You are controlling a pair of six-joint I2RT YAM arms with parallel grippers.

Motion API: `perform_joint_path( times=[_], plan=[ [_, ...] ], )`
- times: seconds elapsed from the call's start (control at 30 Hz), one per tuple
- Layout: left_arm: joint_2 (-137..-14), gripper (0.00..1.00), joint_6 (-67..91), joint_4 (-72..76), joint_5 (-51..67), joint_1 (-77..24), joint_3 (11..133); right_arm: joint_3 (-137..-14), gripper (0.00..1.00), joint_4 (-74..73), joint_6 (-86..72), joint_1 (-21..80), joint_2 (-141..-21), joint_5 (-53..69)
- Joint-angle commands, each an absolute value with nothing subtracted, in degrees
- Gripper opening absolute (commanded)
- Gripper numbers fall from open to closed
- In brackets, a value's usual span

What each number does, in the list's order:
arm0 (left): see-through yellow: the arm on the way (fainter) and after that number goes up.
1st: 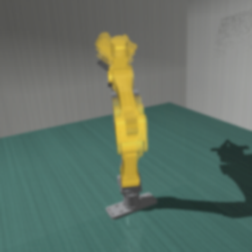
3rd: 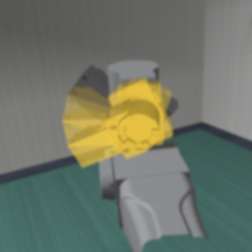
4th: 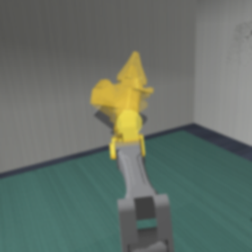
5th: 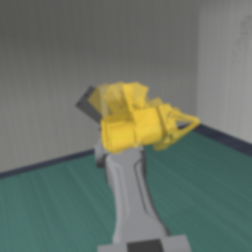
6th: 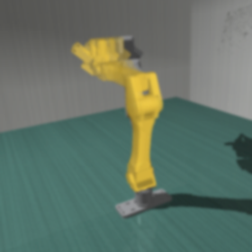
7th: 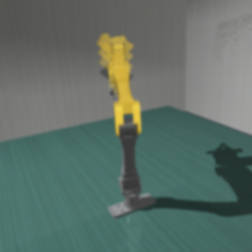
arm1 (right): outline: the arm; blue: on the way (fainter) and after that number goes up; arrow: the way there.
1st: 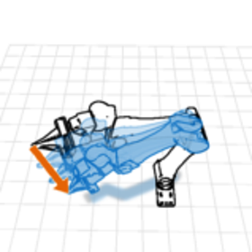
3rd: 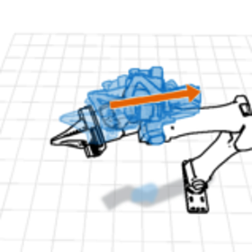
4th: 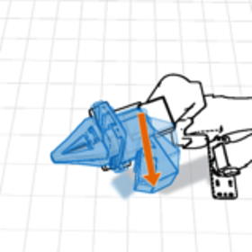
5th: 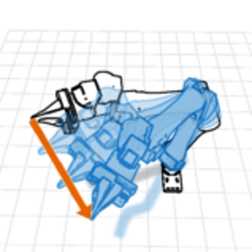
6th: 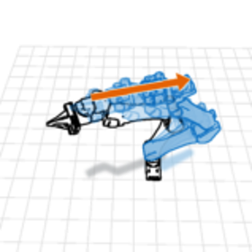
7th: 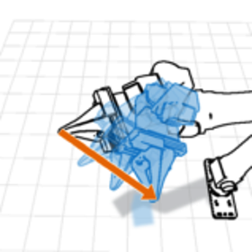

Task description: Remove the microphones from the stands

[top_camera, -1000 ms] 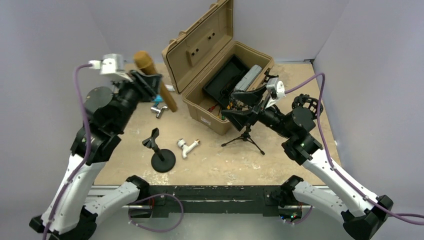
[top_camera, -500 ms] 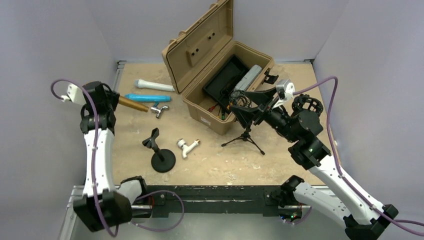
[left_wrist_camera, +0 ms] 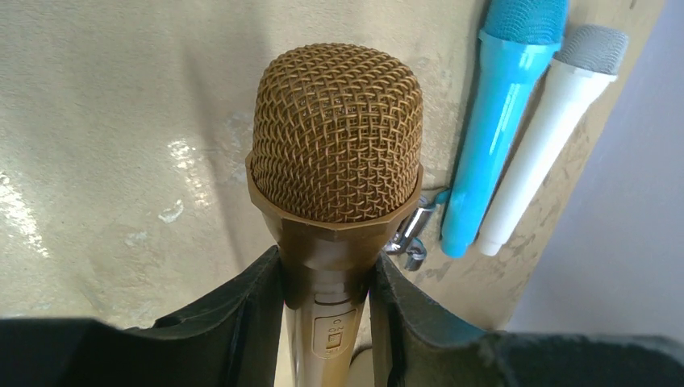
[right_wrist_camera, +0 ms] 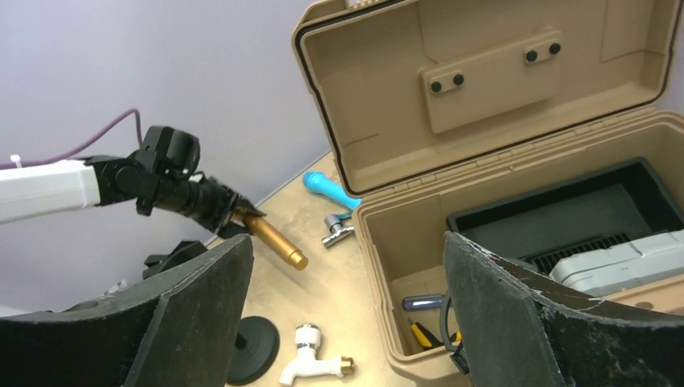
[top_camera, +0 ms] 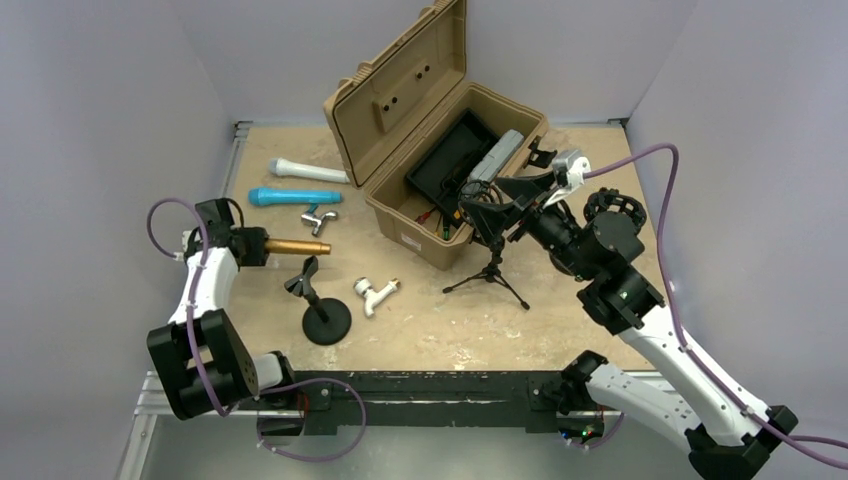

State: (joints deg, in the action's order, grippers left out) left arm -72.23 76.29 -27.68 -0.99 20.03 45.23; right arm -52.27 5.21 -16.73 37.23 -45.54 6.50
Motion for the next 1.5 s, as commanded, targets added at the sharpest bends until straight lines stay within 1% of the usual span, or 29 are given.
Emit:
perform_joint_path(
  times=[0.0,0.07,0.1,0.13,0.2,0.23,0.33,0.4,0.43,0.5,0.53,0.57,0.7,0.8,0.9,1.03,1.23,1.33,1.47],
  plan=[
    [-74.6,0.07,80.4,-24.9,-2.0,21.2,43.7,-57.6,0.85,3.4,-15.3,37.4,-44.8,1.3],
    [-76.5,0.08,79.6,-26.1,-2.4,21.1,44.8,-58.0,0.85,2.1,-14.7,37.4,-43.3,-2.1],
    [-76.7,0.11,79.6,-25.8,-2.2,21.1,44.4,-58.2,0.85,1.4,-14.1,37.4,-42.5,-4.1],
    [-76.7,0.16,80.1,-25.1,-2.0,21.1,43.8,-58.5,0.85,0.5,-13.7,37.4,-41.8,-6.9],
    [-76.5,0.33,81.3,-23.8,-2.4,21.0,42.4,-59.7,0.86,-2.3,-13.5,37.4,-40.5,-12.3],
    [-76.7,0.39,81.4,-23.4,-2.4,21.1,42.2,-60.6,0.85,-3.6,-13.6,37.3,-40.0,-14.5],
    [-77.9,0.51,81.2,-22.9,-1.8,21.1,42.5,-62.9,0.85,-6.6,-15.0,37.3,-37.5,-20.0],
    [-78.3,0.59,81.2,-22.6,-1.1,21.1,42.4,-64.6,0.84,-10.1,-17.4,37.4,-36.3,-27.2],
    [-78.4,0.64,81.2,-22.3,-0.8,21.1,42.3,-65.4,0.84,-12.4,-19.0,37.4,-36.0,-32.6],
    [-78.5,0.74,81.5,-22.0,0.4,21.1,42.3,-66.9,0.84,-16.8,-21.2,37.4,-35.6,-39.5],
    [-78.5,0.79,81.5,-21.6,1.5,21.1,42.4,-68.0,0.83,-20.2,-22.3,37.4,-35.7,-42.2],
    [-78.5,0.81,81.4,-21.5,2.3,21.0,42.7,-68.6,0.83,-22.2,-24.0,37.4,-36.1,-44.7],
    [-76.3,0.83,81.1,-21.5,4.7,20.4,43.4,-71.1,0.83,-35.3,-30.8,37.3,-38.0,-49.6],
    [-73.2,0.84,80.6,-21.4,5.2,19.2,43.7,-70.9,0.83,-39.4,-33.4,37.4,-39.0,-50.8],
    [-70.2,0.85,80.0,-21.6,5.2,18.3,43.9,-71.5,0.82,-39.7,-33.0,37.3,-41.3,-51.7],
    [-67.7,0.85,78.8,-21.9,6.0,17.8,45.0,-74.9,0.81,-40.0,-31.2,37.3,-46.6,-55.6],
    [-64.8,0.85,75.6,-22.8,6.1,17.0,47.4,-79.5,0.80,-36.1,-27.3,36.8,-51.7,-54.9],
    [-64.7,0.85,73.2,-24.1,6.2,16.5,49.8,-80.0,0.80,-33.8,-23.8,32.2,-54.7,-52.3],
    [-65.4,0.85,70.6,-23.6,7.6,15.9,52.1,-78.5,0.79,-28.1,-17.4,19.0,-56.3,-38.7]
  ],
)
